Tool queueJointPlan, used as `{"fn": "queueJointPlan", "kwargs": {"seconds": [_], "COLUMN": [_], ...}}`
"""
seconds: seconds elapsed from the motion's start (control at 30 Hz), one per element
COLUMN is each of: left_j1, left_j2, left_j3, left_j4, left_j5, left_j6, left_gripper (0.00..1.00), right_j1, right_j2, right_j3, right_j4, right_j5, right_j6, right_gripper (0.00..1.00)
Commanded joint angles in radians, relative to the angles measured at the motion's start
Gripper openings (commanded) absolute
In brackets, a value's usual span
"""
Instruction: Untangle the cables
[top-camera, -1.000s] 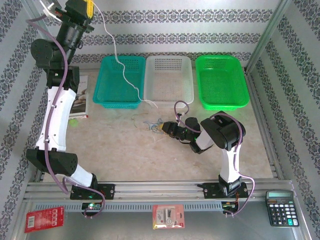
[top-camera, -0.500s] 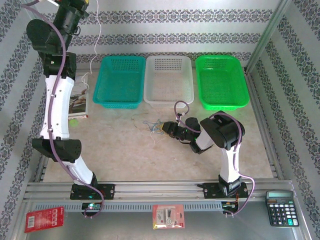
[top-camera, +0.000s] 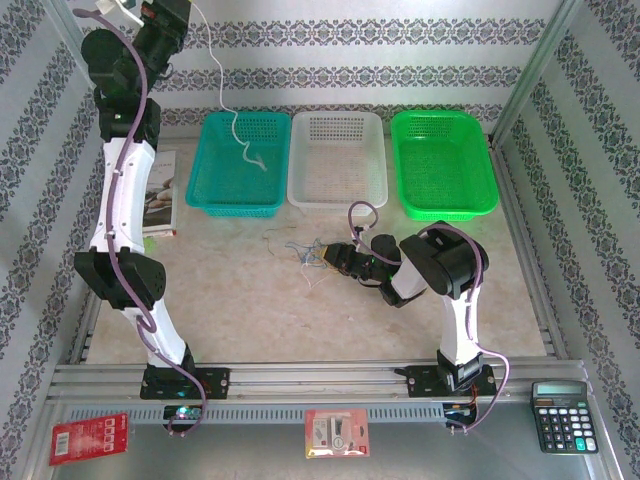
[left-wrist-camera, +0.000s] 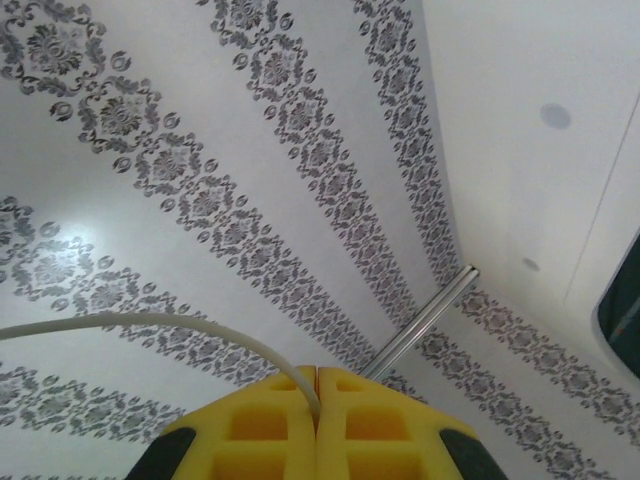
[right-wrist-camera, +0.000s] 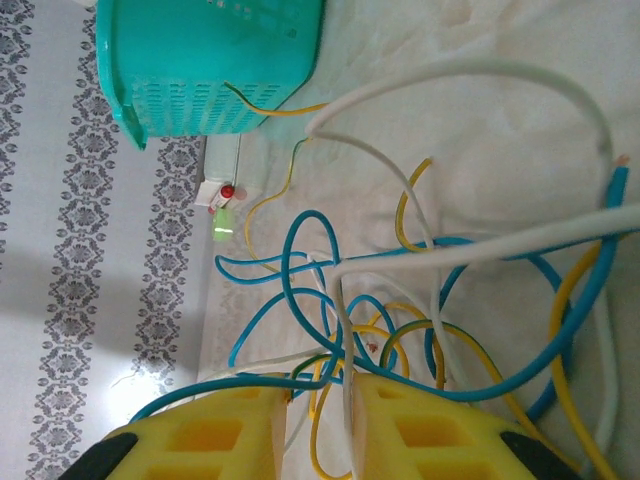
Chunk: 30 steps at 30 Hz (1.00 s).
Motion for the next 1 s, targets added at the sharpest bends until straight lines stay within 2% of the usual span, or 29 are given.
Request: {"fn": "queueJointPlan", "kwargs": {"seconds": [0.0, 0.33, 0.5, 0.7, 0.8, 0.83, 0.97], "left_j1": [0.013, 0.027, 0.025, 0.020, 0.012, 0.008, -0.012], "left_j2": [-0.015, -0.012, -0.005, 0.012, 0.025, 0.026, 0.022], "left_j3": [-0.061, -0.302, -0.431, -0.576, -0.590, -0.587, -0.544], "left_j4": [0.041, 0.137, 0.160, 0.107, 0.010, -0.048, -0.310], "left_j5": [0.020, 0.033, 0.074, 0.128, 0.148, 0.144, 0.080], "left_j6": [0.074, 0.109, 0.126, 0.212, 0.277, 0.312, 0.476], "left_gripper": [0.00, 0.00, 0.00, 0.00, 0.00, 0.05, 0.38], "right_j1": [-0.008, -0.015, -0.017, -0.017, -0.017, -0.016, -0.015], "right_j2": [0.042, -0.023, -0.078, -0.146, -0.184, -0.199, -0.256], "right_j3": [0.001, -0.020, -0.018, -0.009, -0.008, -0.008, -0.012], "right_j4": [-0.035, -0.043, -0.072, -0.124, -0.159, -0.171, -0.227], "right_j5": [-0.004, -0.013, -0.018, -0.020, -0.020, -0.017, -0.008], "right_j6": [-0.004, -0.001, -0.002, -0.010, -0.021, -0.025, -0.046], "right_gripper": [0.26, 0.27, 0.28, 0.31, 0.33, 0.34, 0.42]}}
